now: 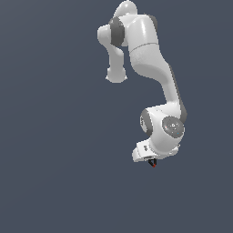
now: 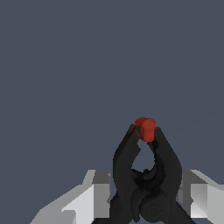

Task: Pick up the object and move it to a goal position.

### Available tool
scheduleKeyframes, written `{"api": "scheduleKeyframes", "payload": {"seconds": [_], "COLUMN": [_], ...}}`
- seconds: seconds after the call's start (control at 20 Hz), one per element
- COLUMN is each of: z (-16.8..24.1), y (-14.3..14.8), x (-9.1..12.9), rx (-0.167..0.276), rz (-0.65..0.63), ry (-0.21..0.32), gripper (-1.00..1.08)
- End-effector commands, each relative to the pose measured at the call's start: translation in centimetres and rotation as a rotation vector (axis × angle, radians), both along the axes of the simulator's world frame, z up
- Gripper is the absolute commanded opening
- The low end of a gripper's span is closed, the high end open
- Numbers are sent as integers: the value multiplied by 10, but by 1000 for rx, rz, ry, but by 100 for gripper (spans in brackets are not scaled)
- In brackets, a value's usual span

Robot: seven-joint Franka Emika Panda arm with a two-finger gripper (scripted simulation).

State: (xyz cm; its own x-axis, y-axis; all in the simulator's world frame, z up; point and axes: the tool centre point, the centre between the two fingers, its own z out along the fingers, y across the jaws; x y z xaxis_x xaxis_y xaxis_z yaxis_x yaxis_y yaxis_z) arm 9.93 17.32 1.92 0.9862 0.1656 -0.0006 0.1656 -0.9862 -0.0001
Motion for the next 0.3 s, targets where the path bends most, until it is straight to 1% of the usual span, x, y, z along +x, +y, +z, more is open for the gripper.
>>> {"api": "scheduleKeyframes", "payload": {"seconds": [0.0, 0.25], "z": [0, 0], "y": [2, 3], "x": [3, 5], "rx": [0, 0], "rz": [0, 0], "ry": [0, 0], "gripper": [-100, -100]}}
